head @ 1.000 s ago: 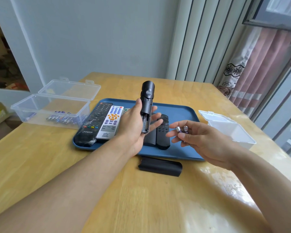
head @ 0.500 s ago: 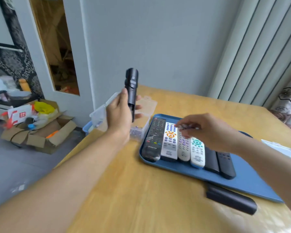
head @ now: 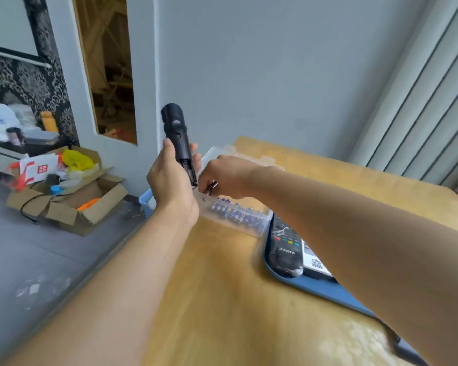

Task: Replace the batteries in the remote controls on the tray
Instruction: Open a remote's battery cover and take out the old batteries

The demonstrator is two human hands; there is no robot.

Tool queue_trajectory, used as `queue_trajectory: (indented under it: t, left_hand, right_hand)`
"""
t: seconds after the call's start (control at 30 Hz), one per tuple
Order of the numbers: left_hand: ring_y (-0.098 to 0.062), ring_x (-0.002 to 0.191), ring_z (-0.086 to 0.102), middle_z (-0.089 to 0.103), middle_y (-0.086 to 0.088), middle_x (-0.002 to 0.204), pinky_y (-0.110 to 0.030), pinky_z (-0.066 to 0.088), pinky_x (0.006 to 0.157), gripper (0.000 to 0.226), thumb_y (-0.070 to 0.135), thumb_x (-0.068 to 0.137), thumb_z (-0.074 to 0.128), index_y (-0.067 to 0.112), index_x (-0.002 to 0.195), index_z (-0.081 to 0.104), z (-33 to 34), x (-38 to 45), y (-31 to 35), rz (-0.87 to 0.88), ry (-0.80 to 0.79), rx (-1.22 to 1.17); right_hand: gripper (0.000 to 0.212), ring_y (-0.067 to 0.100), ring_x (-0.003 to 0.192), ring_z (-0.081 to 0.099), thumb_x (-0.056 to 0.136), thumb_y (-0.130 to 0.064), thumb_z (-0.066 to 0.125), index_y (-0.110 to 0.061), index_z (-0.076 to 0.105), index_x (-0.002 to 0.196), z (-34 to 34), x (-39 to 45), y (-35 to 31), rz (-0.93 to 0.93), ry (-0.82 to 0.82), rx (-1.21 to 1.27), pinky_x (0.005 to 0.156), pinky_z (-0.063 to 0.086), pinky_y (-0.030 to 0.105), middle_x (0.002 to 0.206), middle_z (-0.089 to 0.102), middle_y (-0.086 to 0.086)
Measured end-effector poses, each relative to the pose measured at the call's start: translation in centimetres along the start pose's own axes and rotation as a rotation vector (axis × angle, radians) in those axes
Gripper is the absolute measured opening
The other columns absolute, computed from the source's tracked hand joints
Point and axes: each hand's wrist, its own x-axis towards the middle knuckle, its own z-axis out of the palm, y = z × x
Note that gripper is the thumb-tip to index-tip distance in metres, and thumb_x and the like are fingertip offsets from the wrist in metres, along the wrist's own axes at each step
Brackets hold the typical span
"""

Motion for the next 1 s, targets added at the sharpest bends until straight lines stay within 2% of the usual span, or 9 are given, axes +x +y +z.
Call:
queue_trajectory:
  t: [0.07,0.2,0.3,0.43,0.57,0.63,0.73,0.87,1.0]
  left_hand:
    - [-0.018,0.078,0.074,0.079,-0.004,0.084,-0.030,0.062,0.083,0.030,0.036,0.104,0.054,0.012,0.113,0.070,-0.1,0.5,0.3,-0.008,0.024,-0.027]
    - [-0.017,0.076,0.073,0.080,-0.003,0.085,-0.029,0.062,0.082,0.032,0.038,0.104,0.054,0.012,0.114,0.070,-0.1,0.3,0.3,-0.021,0.032,-0.024]
    - [-0.016,0.073,0.072,0.079,-0.002,0.083,-0.026,0.061,0.078,0.032,0.038,0.104,0.053,0.012,0.114,0.070,-0.1,0.3,0.3,-0.028,0.049,-0.021]
    - [-0.016,0.073,0.072,0.079,-0.002,0.082,-0.026,0.061,0.079,0.029,0.037,0.104,0.053,0.014,0.107,0.071,-0.1,0.0,0.1,-0.021,0.051,0.011]
    - [-0.019,0.076,0.072,0.079,-0.004,0.084,-0.030,0.062,0.083,0.025,0.035,0.105,0.053,0.017,0.099,0.071,0.1,-0.9,-0.2,0.023,0.010,0.070]
    - [-0.019,0.073,0.070,0.078,-0.006,0.086,-0.031,0.061,0.081,0.026,0.034,0.106,0.051,0.016,0.101,0.071,0.3,-1.7,-0.6,0.035,-0.047,0.121]
    - [-0.018,0.066,0.066,0.077,-0.006,0.089,-0.033,0.060,0.072,0.030,0.035,0.107,0.048,0.015,0.103,0.071,0.5,-3.1,-1.4,0.046,-0.158,0.210]
    - [-0.019,0.069,0.068,0.075,-0.004,0.094,-0.030,0.057,0.054,0.026,0.030,0.107,0.048,0.018,0.105,0.071,2.0,-6.9,-3.5,0.016,-0.354,0.338]
    - [-0.023,0.075,0.069,0.075,-0.006,0.099,-0.030,0.059,0.057,0.021,0.012,0.104,0.051,0.014,0.111,0.070,5.4,-11.9,-6.0,-0.107,-0.569,0.387]
  right_hand:
    - [0.033,0.022,0.077,0.064,0.085,-0.003,0.059,-0.029,0.073,0.100,0.4,0.6,-0.3,0.003,-0.037,-0.061,0.067,0.049,0.029,0.091,0.071,-0.004]
    - [0.042,0.024,0.072,0.057,0.088,-0.001,0.050,-0.033,0.068,0.108,0.2,0.4,-0.8,-0.003,-0.087,-0.185,0.056,0.037,0.028,0.075,0.057,-0.006]
    - [0.051,0.024,0.081,0.059,0.087,0.006,0.046,-0.033,0.068,0.112,-0.5,-0.2,-0.8,-0.002,-0.128,-0.174,0.060,0.040,0.027,0.085,0.057,-0.005]
    - [0.054,0.013,0.089,0.058,0.091,0.008,0.044,-0.030,0.069,0.119,-0.9,-1.8,-0.2,0.025,-0.063,-0.086,0.071,0.044,0.026,0.093,0.058,-0.006]
    - [0.057,-0.001,0.080,0.058,0.089,0.007,0.046,-0.037,0.071,0.115,-1.2,-4.1,1.9,0.115,0.022,-0.001,0.056,0.039,0.020,0.089,0.066,-0.015]
    - [0.048,-0.010,0.074,0.052,0.092,-0.001,0.054,-0.041,0.071,0.112,-1.4,-6.6,3.4,0.135,0.087,0.020,0.059,0.042,0.021,0.091,0.065,-0.017]
    - [0.033,0.004,0.080,0.056,0.095,-0.012,0.057,-0.040,0.072,0.107,-1.7,-12.6,5.3,0.136,0.250,0.075,0.074,0.051,0.032,0.095,0.061,-0.020]
    - [0.026,0.006,0.070,0.058,0.093,-0.011,0.062,-0.034,0.074,0.097,-0.7,-23.2,8.5,0.181,0.592,0.093,0.066,0.055,0.037,0.092,0.065,-0.016]
    - [0.026,0.013,0.066,0.061,0.090,-0.003,0.067,-0.028,0.076,0.091,1.2,-32.2,11.9,0.364,0.827,0.168,0.062,0.055,0.038,0.088,0.067,-0.014]
